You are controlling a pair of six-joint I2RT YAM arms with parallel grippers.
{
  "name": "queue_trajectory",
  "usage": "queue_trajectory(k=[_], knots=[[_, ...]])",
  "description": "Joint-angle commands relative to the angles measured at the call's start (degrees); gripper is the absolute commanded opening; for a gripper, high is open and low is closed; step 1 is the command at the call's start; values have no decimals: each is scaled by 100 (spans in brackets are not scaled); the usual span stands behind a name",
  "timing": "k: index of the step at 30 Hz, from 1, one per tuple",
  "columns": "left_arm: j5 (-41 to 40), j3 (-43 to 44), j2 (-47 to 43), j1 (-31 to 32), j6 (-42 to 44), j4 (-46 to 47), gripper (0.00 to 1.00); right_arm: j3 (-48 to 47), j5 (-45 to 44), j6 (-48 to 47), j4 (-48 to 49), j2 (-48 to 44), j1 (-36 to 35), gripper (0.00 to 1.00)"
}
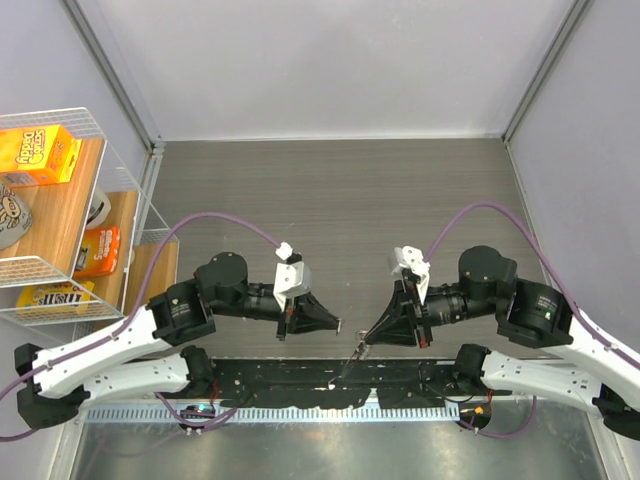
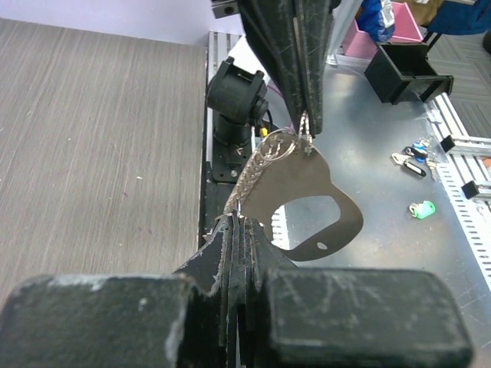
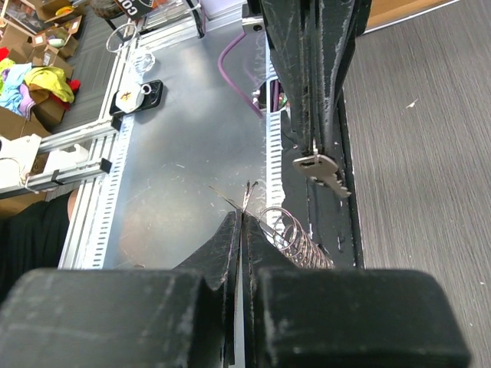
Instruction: Put the keys on the keyring
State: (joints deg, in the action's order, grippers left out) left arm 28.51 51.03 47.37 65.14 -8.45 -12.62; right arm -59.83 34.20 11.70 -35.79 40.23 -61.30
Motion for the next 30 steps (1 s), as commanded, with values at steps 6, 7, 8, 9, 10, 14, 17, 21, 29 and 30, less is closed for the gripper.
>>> queue_trajectory(k=[6,7,8,9,10,14,17,21,29,30], knots=[[576,-84,-378,16,124,401,0,-248,421,121,863,301,-23,5],[603,-101,-413,16,115,427,0,-248,456,148,924,328,-23,5],[638,-128,-439,7,115,462,0,-248,474,165,960,354,-23,5],[664,-154,-474,7,115,489,0,-248,491,200,1030,363,-14,5],[699,-172,-492,16,115,515,0,-248,535,201,1065,406,-22,5],[761,-216,-580,16,142,559,0,-239,597,289,1267,495,-23,5],[796,-251,-650,16,159,577,0,-187,632,428,1460,530,-23,5],[805,-312,-730,16,194,612,0,-125,702,570,1689,574,-23,5],[858,-348,-870,7,230,665,0,-28,755,763,1988,653,-23,5],[849,-365,-896,16,230,673,0,-11,764,798,1988,653,-23,5]])
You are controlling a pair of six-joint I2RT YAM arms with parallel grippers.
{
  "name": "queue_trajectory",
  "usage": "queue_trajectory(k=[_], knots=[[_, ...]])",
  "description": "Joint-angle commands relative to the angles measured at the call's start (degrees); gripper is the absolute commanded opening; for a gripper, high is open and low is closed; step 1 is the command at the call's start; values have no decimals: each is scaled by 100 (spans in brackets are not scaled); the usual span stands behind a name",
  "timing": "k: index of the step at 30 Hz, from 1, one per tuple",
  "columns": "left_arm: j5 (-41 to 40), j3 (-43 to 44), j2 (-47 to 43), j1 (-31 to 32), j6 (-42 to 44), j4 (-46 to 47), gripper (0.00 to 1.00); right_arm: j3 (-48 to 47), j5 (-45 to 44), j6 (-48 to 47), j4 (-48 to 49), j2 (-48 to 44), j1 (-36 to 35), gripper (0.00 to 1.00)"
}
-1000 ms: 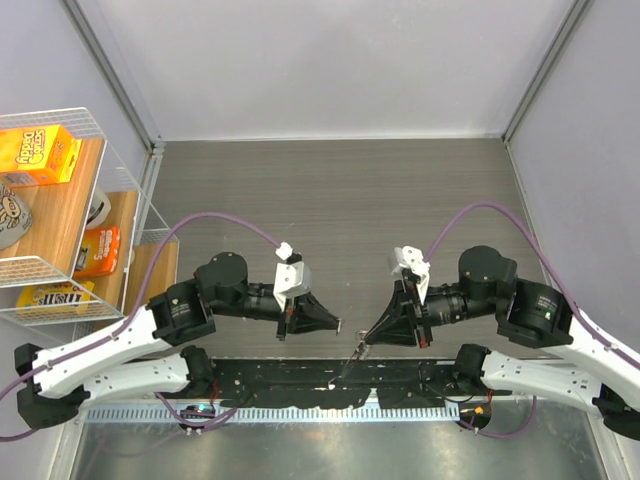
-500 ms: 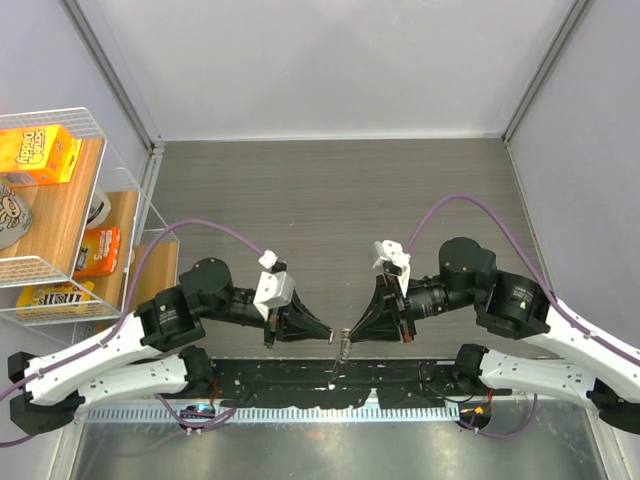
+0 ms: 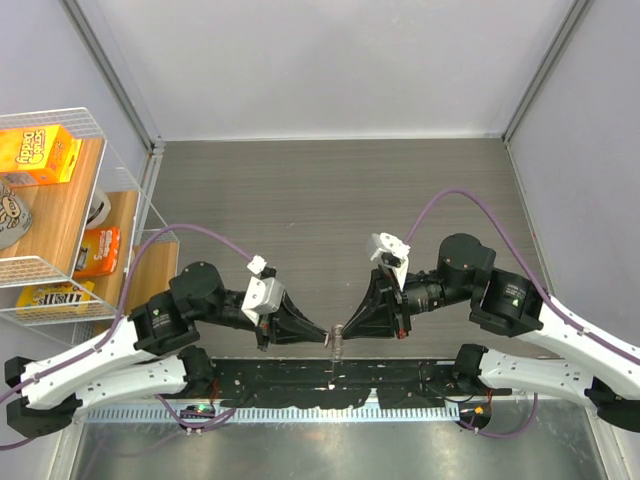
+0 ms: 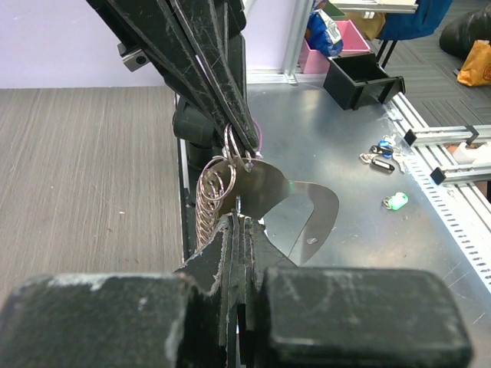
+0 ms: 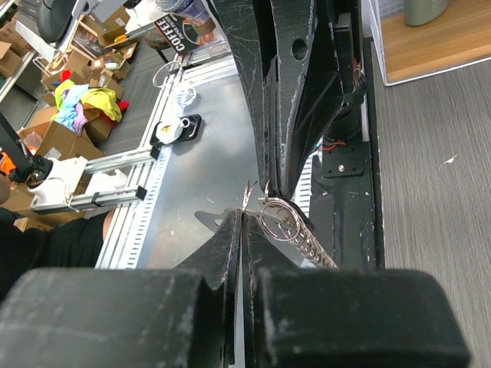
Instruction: Put the keys on the keyring
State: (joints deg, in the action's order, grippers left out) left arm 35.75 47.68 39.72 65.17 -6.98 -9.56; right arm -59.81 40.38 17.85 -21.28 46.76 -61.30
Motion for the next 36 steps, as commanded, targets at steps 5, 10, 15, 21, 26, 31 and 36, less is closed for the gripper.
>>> queue_trajectory(k=[5,10,15,21,26,31,36], knots=[[134,-40,-176,14,101,394,0,31,154,272,624,43,-14,5],[108,-48,-246,5,127,411,0,84,207,307,660,96,-23,5],[108,-39,-237,5,153,403,0,110,216,307,695,131,-22,5],[73,-22,-246,5,180,385,0,145,277,316,721,184,-22,5],[55,4,-220,5,215,367,0,171,330,325,748,202,-23,5],[3,13,-263,14,241,341,0,207,383,333,774,219,-22,5],[20,22,-307,5,224,376,0,224,462,342,809,254,-23,5]])
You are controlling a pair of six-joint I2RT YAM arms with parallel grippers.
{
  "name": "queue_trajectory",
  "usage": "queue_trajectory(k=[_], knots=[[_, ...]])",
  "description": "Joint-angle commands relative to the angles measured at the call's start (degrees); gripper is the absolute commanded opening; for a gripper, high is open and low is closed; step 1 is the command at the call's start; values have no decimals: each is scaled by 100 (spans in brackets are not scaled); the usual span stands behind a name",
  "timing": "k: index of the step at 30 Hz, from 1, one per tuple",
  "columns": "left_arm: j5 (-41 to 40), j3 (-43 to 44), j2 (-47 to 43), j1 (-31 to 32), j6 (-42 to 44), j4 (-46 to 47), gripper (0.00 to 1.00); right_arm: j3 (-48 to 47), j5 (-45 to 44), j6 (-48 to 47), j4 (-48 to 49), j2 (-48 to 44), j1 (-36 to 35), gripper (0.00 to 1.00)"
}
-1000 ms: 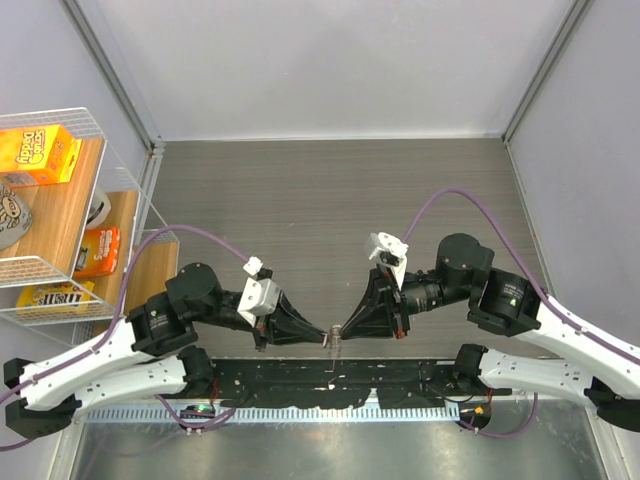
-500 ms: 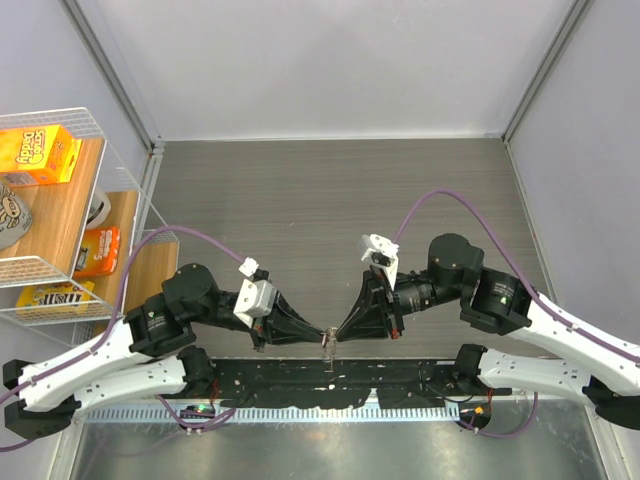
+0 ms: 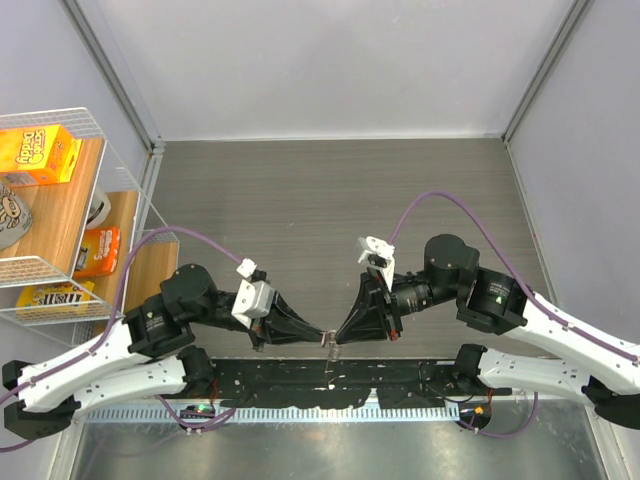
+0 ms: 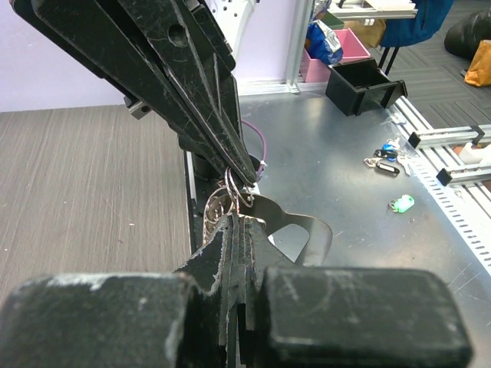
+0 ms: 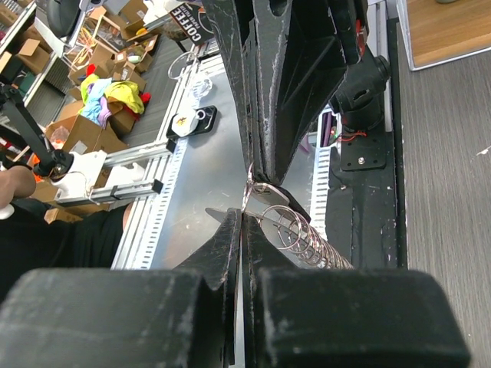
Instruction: Put the keys on the keyring
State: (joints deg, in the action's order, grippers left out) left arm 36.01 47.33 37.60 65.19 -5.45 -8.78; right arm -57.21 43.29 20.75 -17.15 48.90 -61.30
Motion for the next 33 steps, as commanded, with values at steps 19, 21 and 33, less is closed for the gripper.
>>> queue_trajectory(k=[19,21,33], knots=[[82,294,107,11,211,271,0,157,1331,438,1503,409,-23,5],[99,320,107,3,255,245,0,175,1498,482,1618,462,-23,5],[573,233,-43,11,159,789,0,184,1674,570,2005,726,-23,5]])
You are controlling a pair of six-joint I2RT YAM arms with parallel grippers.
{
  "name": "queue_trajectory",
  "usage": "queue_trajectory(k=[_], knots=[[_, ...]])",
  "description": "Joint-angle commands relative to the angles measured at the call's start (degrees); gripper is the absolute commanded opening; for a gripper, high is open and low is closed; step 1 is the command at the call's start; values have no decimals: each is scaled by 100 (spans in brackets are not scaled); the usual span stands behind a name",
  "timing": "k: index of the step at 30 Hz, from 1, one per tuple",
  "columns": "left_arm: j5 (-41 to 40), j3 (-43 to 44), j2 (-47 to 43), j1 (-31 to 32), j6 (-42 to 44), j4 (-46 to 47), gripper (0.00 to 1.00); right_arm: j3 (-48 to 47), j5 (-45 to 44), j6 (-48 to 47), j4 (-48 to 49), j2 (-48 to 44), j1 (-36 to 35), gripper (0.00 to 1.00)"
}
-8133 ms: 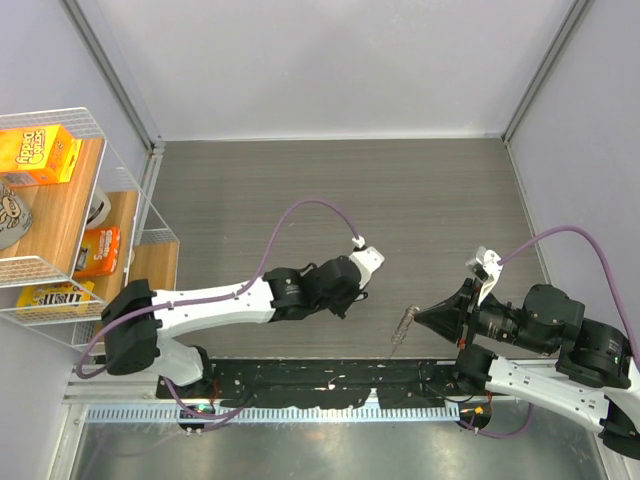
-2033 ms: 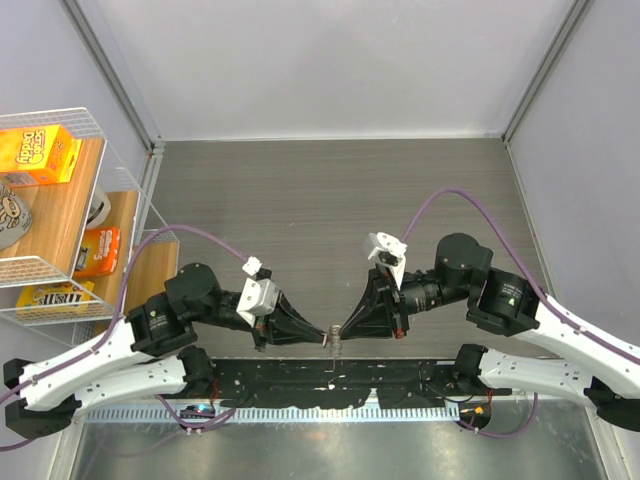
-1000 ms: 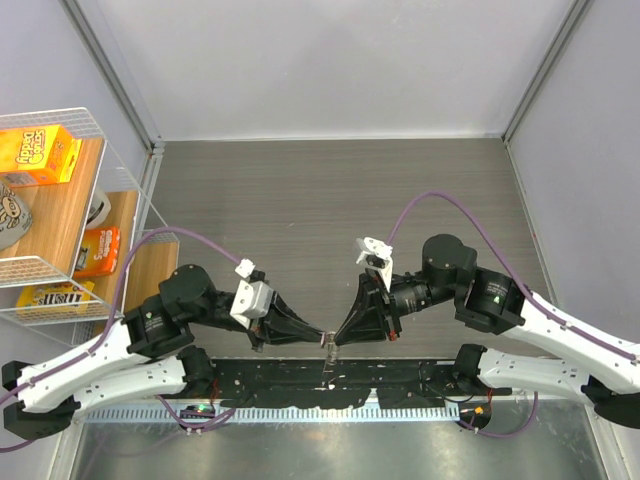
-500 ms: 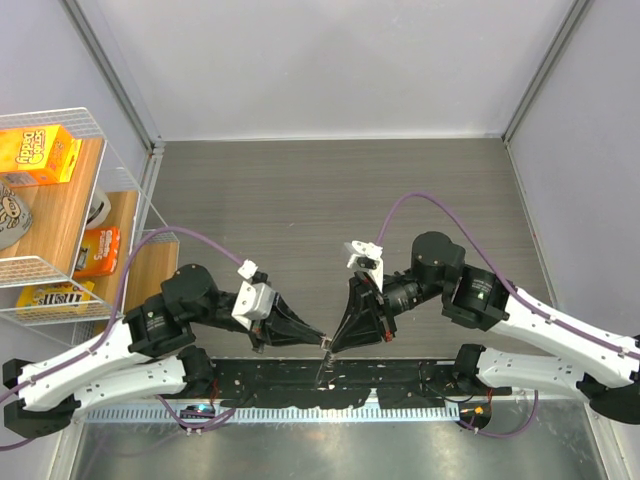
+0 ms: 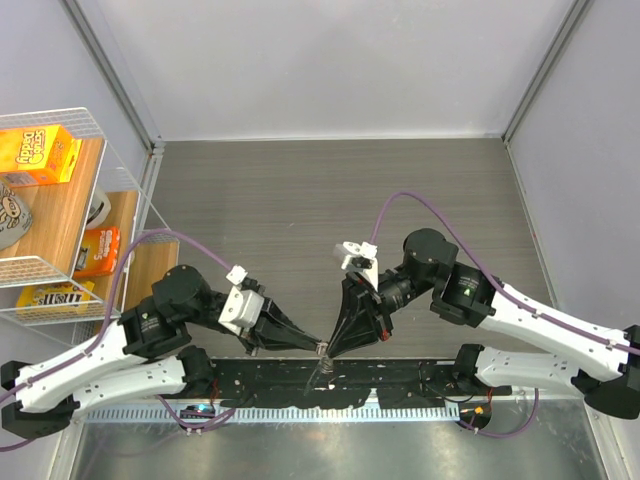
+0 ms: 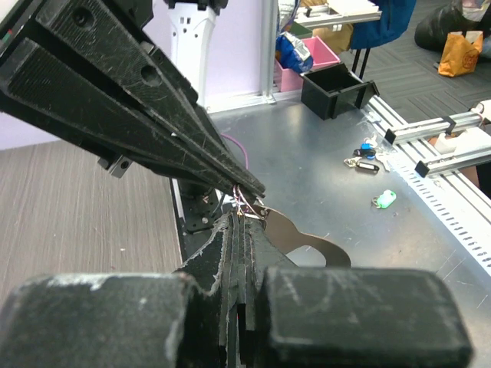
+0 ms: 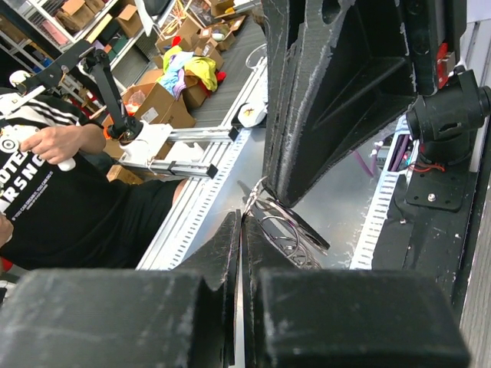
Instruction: Put the keys on the keyring
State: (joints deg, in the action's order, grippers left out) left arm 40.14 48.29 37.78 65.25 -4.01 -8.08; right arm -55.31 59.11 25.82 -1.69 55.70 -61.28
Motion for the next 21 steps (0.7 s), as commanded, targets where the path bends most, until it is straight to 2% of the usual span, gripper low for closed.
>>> queue_trajectory(k=[1,7,21], knots=[[213,145,-69,-4,6,746,0,2,100,72,468,55,-25,5],[512,172,-16,5,-109,1036,0,-24,-5,125,538,204,-25,5],[495,277,309,-4,-170,1229,0,143,302,458,1285,389,-25,5]])
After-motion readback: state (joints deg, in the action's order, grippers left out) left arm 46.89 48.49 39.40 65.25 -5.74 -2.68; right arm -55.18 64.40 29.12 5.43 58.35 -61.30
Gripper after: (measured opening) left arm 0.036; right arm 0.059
